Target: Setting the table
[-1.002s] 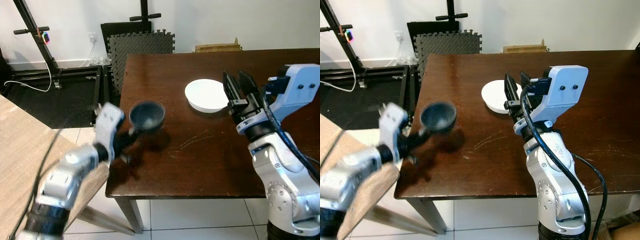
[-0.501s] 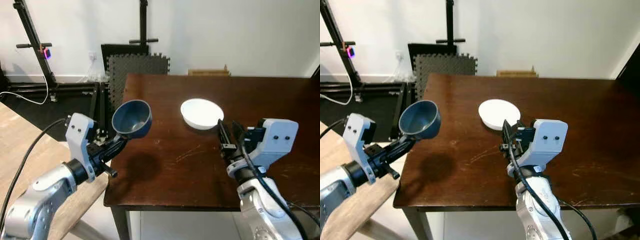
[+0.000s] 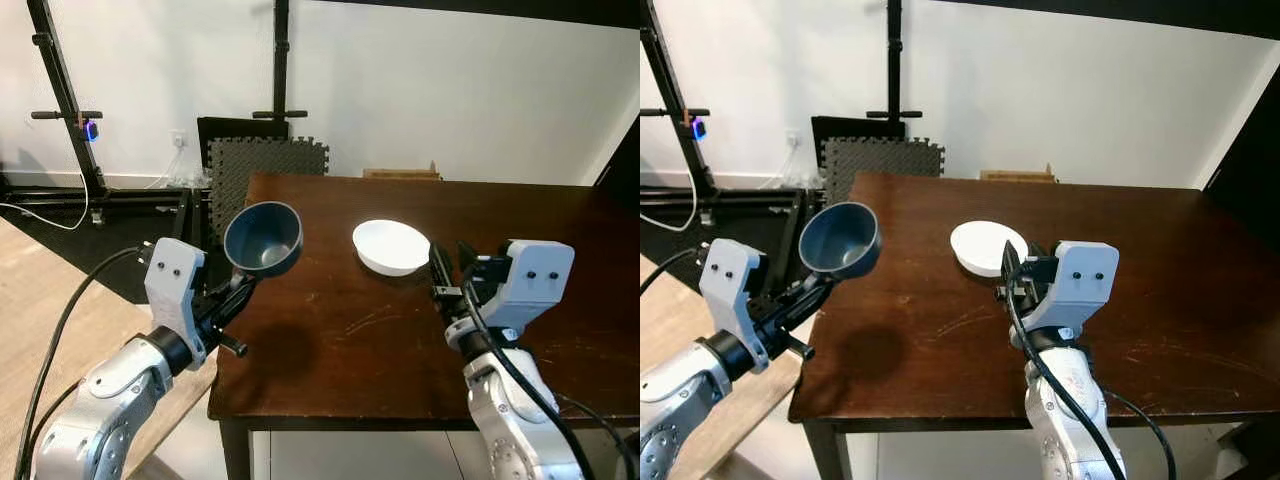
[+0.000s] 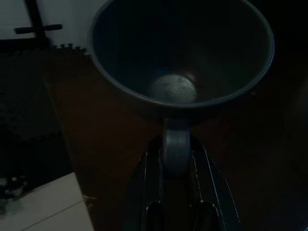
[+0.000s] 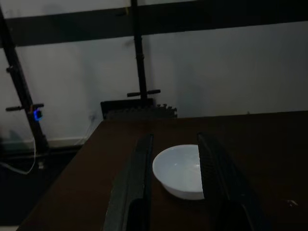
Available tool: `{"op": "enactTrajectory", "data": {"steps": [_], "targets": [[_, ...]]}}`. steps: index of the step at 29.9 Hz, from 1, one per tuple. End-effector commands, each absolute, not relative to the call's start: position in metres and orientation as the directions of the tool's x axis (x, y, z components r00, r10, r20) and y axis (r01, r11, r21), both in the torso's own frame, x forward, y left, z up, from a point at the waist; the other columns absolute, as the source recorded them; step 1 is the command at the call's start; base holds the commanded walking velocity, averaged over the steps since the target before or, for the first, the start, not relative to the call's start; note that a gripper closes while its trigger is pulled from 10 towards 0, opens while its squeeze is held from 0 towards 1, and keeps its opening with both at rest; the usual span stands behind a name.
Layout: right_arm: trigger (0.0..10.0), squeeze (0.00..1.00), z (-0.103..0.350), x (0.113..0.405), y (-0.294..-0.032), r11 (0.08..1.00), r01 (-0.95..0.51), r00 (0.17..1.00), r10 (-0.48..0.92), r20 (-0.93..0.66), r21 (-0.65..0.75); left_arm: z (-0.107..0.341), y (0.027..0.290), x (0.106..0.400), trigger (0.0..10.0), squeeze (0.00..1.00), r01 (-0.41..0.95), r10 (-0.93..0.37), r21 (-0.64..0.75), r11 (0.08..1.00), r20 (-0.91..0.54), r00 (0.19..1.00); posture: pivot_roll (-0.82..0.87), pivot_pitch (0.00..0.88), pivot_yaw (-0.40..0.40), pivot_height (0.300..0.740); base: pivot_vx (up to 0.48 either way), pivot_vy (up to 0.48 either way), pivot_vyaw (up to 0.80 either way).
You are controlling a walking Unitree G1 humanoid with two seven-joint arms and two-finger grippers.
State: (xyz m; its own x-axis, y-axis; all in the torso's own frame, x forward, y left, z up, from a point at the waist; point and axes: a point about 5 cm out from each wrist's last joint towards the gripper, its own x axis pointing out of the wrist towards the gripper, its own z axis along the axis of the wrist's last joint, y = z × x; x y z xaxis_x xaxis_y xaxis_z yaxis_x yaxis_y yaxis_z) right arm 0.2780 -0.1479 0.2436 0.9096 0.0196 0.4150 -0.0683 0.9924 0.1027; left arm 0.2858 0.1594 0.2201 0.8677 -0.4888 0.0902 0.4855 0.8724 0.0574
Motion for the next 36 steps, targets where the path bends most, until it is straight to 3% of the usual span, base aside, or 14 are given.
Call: {"op": "enactTrajectory", "data": {"steps": [1, 16, 36], "targets": [[10.0, 0.0, 0.241, 0.278, -0.147, 0.993, -0.062, 0.909, 0.014, 0.417, 0.102, 0.217, 0.158, 0.288, 10.0, 0.0, 0.477, -0.481, 0.067, 0.876, 0.076, 0.873, 0.04, 0.0, 0.014, 0.74, 0.0, 0.0, 0.0], [10.0, 0.0, 0.235, 0.28, -0.15, 0.994, -0.036, 0.911, -0.009, 0.413, 0.102, 0.214, 0.151, 0.29, 10.0, 0.0, 0.471, -0.477, 0.086, 0.878, 0.084, 0.875, 0.03, 0.0, 0.021, 0.74, 0.0, 0.0, 0.0], [10.0, 0.0, 0.23, 0.281, -0.151, 0.995, -0.014, 0.918, -0.027, 0.396, 0.102, 0.211, 0.156, 0.291, 10.0, 0.0, 0.449, -0.455, 0.088, 0.889, 0.07, 0.888, 0.04, 0.0, 0.024, 0.74, -0.222, 0.328, 0.77]]}}
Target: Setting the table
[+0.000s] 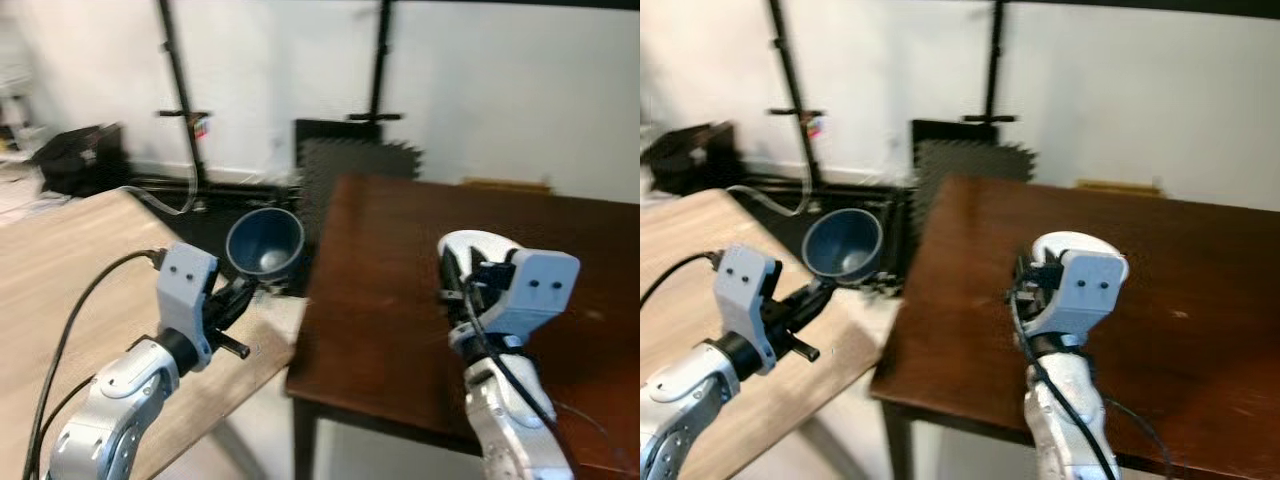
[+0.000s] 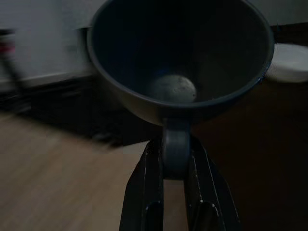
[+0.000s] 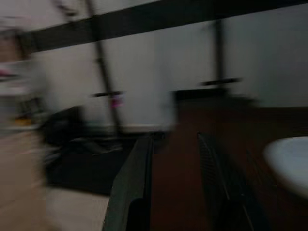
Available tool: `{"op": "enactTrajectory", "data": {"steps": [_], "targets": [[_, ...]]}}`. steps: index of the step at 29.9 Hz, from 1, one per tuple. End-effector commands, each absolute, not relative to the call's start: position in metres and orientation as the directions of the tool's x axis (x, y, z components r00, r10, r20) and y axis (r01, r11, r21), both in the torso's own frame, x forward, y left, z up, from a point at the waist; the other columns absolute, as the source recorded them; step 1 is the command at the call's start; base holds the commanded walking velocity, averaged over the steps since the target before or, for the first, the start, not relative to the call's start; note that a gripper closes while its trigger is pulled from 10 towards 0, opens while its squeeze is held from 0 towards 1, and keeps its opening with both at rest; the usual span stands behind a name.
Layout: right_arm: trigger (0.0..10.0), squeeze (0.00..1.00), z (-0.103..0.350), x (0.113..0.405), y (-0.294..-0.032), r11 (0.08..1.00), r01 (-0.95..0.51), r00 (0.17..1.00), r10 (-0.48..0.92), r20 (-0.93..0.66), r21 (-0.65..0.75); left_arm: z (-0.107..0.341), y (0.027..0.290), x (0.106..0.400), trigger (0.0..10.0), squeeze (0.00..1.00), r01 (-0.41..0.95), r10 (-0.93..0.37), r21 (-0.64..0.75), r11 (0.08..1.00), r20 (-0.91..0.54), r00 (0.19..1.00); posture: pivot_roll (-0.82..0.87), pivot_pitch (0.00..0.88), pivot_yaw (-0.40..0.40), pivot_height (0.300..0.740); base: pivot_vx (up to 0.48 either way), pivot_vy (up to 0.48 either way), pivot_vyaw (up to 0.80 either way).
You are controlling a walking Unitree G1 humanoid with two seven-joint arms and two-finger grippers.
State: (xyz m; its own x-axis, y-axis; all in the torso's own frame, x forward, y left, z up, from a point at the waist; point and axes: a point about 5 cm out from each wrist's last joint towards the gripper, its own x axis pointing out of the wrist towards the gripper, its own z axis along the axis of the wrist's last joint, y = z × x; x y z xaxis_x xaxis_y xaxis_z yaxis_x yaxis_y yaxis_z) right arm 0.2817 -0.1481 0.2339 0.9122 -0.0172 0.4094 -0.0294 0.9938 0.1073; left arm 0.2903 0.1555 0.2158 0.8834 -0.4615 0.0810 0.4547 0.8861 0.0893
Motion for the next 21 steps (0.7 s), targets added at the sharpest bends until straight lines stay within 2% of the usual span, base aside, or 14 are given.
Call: {"op": "enactTrajectory", "data": {"steps": [1, 7, 21], "targets": [[10.0, 0.0, 0.229, 0.281, -0.151, 0.995, -0.013, 0.918, -0.029, 0.395, 0.102, 0.211, 0.155, 0.291, 10.0, 0.0, 0.449, -0.455, 0.087, 0.89, 0.069, 0.888, 0.04, 0.0, 0.024, 0.74, 0.0, 0.431, 0.8], [10.0, 0.0, 0.229, 0.28, -0.152, 0.995, -0.005, 0.919, -0.036, 0.393, 0.102, 0.21, 0.154, 0.292, 10.0, 0.0, 0.449, -0.455, 0.09, 0.889, 0.059, 0.888, 0.03, 0.0, 0.028, 0.74, 0.0, 0.441, 0.8], [10.0, 0.0, 0.229, 0.279, -0.151, 0.992, -0.016, 0.917, -0.035, 0.397, 0.123, 0.208, 0.157, 0.304, 10.0, 0.0, 0.394, -0.398, 0.112, 0.912, 0.017, 0.917, 0.03, 0.0, 0.036, 0.74, 0.0, 0.0, 0.0]]}}
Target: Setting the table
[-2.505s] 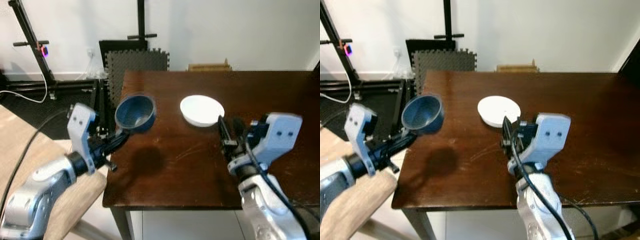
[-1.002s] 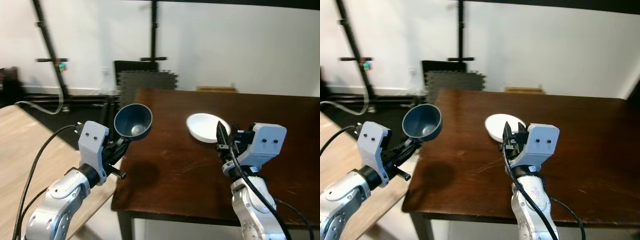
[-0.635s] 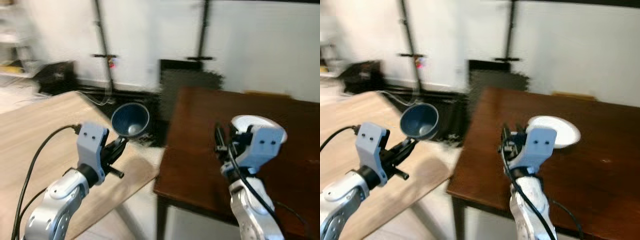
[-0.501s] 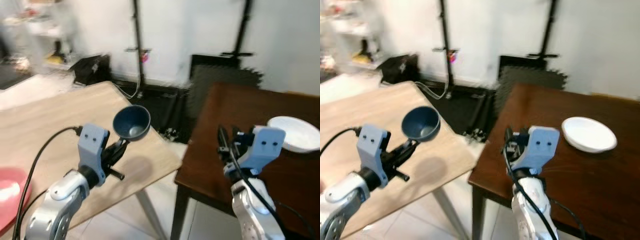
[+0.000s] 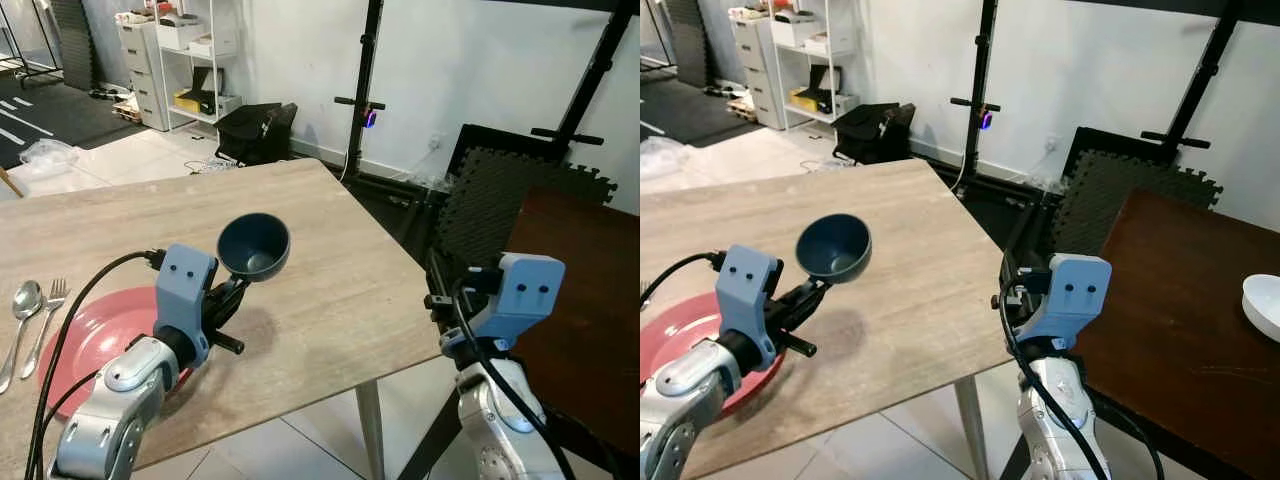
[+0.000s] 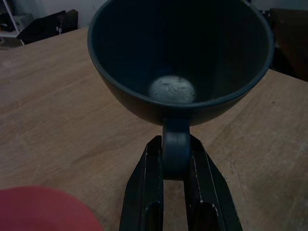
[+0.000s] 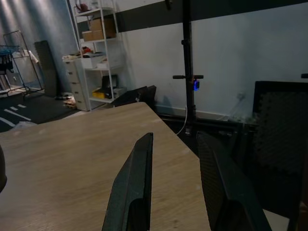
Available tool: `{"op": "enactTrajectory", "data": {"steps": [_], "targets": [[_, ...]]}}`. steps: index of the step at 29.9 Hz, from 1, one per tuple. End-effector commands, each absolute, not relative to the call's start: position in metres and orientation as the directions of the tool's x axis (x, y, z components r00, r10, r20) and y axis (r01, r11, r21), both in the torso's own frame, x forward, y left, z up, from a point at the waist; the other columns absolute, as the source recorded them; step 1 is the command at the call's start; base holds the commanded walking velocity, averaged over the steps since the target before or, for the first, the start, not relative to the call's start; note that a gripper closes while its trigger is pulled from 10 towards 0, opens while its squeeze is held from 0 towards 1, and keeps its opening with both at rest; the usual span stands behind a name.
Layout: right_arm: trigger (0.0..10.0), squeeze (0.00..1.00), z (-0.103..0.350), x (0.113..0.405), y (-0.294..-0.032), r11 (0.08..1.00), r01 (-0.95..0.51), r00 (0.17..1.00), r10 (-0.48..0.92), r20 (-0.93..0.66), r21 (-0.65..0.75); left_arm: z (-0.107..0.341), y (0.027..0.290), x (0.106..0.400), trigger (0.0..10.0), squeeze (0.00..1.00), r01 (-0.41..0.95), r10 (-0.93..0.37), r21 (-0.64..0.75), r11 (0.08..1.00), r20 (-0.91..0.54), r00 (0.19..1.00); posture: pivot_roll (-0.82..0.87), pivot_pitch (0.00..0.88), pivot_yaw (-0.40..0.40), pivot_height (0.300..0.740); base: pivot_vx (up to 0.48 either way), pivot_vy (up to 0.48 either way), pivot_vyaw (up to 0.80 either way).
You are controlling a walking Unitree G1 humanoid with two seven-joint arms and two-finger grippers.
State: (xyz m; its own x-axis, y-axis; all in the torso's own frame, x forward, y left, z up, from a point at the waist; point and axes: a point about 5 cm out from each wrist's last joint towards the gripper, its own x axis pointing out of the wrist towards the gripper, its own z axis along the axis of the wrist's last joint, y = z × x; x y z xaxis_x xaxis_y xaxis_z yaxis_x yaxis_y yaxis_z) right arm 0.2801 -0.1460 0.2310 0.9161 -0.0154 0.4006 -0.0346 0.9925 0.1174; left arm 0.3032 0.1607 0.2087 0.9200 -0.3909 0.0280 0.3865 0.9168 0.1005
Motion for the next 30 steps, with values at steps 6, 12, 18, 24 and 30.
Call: {"op": "enactTrajectory", "data": {"steps": [6, 12, 18, 24, 30], "targets": [[10.0, 0.0, 0.2289, 0.2793, -0.1496, 0.993, -0.02, 0.917, -0.03, 0.398, 0.119, 0.2079, 0.1556, 0.3062, 10.0, 0.0, 0.391, -0.395, 0.119, 0.913, 0.014, 0.919, 0.03, 0.0, 0.038, 0.74, 0.0, 0.0, 0.0], [10.0, 0.0, 0.2296, 0.2792, -0.1488, 0.993, -0.027, 0.915, -0.02, 0.402, 0.111, 0.2088, 0.1572, 0.3064, 10.0, 0.0, 0.395, -0.398, 0.091, 0.914, 0.009, 0.917, 0.03, 0.0, 0.039, 0.74, 0.0, 0.0, 0.0], [10.0, 0.0, 0.2298, 0.2809, -0.1485, 0.994, -0.024, 0.917, -0.022, 0.399, 0.109, 0.2108, 0.1644, 0.3078, 10.0, 0.0, 0.377, -0.379, 0.091, 0.922, 0.01, 0.925, 0.04, 0.0, 0.036, 0.74, 0.0, 0.0, 0.66], [10.0, 0.0, 0.23, 0.2823, -0.1486, 0.994, -0.021, 0.917, -0.025, 0.398, 0.112, 0.2114, 0.1653, 0.3084, 10.0, 0.0, 0.37, -0.373, 0.09, 0.925, 0.011, 0.928, 0.04, 0.0, 0.035, 0.74, 0.0, 0.0, 0.79], [10.0, 0.0, 0.2294, 0.2824, -0.1494, 0.993, -0.014, 0.918, -0.034, 0.394, 0.118, 0.2117, 0.1648, 0.3084, 10.0, 0.0, 0.368, -0.37, 0.086, 0.926, 0.007, 0.929, 0.04, 0.004, 0.037, 0.74, 0.0, 0.0, 0.79]]}}
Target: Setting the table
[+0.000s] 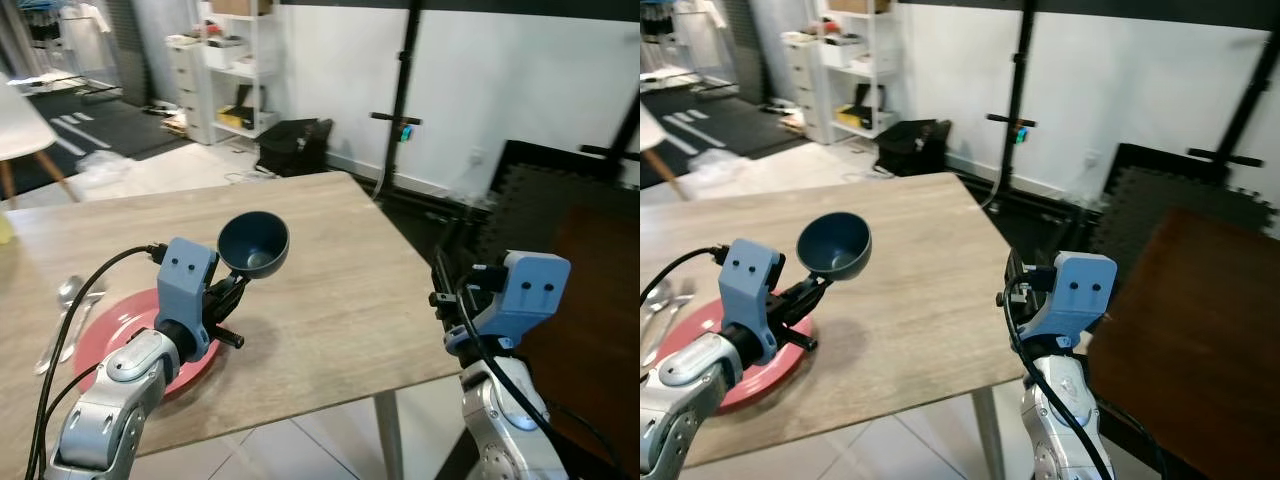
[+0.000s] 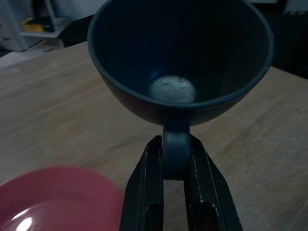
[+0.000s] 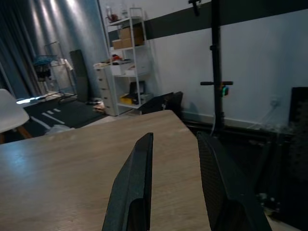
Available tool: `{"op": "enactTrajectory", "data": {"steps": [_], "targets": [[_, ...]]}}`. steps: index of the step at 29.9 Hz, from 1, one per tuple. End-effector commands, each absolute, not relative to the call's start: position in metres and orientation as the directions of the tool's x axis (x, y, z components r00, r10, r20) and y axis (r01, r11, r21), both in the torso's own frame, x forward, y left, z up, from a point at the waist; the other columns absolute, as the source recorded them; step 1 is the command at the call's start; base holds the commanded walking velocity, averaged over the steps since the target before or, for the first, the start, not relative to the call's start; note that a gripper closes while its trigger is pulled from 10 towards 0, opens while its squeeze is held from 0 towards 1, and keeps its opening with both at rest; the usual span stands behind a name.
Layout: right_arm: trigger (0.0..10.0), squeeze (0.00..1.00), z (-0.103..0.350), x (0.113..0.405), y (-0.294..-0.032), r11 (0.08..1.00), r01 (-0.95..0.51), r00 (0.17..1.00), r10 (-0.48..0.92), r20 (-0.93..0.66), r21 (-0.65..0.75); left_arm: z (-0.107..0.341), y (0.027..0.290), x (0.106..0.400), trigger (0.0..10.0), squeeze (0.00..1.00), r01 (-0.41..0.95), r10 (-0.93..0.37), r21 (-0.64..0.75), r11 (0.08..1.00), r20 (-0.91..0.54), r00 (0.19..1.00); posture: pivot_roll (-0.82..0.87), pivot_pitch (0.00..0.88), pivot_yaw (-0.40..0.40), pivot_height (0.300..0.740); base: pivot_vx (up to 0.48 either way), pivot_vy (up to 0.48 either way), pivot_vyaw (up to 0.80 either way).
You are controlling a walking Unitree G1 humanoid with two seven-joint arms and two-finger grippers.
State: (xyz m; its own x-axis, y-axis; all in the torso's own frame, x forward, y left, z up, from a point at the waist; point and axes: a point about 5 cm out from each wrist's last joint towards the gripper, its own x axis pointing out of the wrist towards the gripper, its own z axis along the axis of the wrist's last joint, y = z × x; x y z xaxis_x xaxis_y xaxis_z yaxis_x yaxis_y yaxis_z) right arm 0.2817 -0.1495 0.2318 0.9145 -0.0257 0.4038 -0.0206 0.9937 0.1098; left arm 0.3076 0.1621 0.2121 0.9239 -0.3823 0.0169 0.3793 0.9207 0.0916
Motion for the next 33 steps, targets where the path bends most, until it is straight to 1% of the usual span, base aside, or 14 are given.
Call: {"op": "enactTrajectory", "data": {"steps": [1, 29, 31, 33], "targets": [[10.0, 0.0, 0.2293, 0.2823, -0.1497, 0.993, -0.012, 0.918, -0.036, 0.394, 0.118, 0.2117, 0.165, 0.3085, 10.0, 0.0, 0.367, -0.369, 0.086, 0.926, 0.006, 0.929, 0.04, 0.004, 0.037, 0.74, 0.0, 0.0, 0.79], [10.0, 0.0, 0.2265, 0.2813, -0.1547, 0.991, 0.032, 0.922, -0.079, 0.378, 0.129, 0.2129, 0.1632, 0.3105, 10.0, 0.0, 0.376, -0.377, 0.095, 0.922, -0.004, 0.926, 0.04, 0.019, 0.046, 0.74, 0.0, 0.0, 0.77], [10.0, 0.0, 0.2259, 0.2813, -0.1556, 0.99, 0.041, 0.924, -0.088, 0.373, 0.132, 0.2131, 0.1624, 0.3113, 10.0, 0.0, 0.377, -0.379, 0.096, 0.921, -0.003, 0.925, 0.04, 0.019, 0.047, 0.74, 0.0, 0.0, 0.57], [10.0, 0.0, 0.2255, 0.2814, -0.1559, 0.99, 0.045, 0.924, -0.093, 0.371, 0.135, 0.2133, 0.1621, 0.3117, 10.0, 0.0, 0.379, -0.38, 0.097, 0.92, -0.003, 0.925, 0.04, 0.019, 0.047, 0.74, 0.0, 0.0, 0.0]]}}
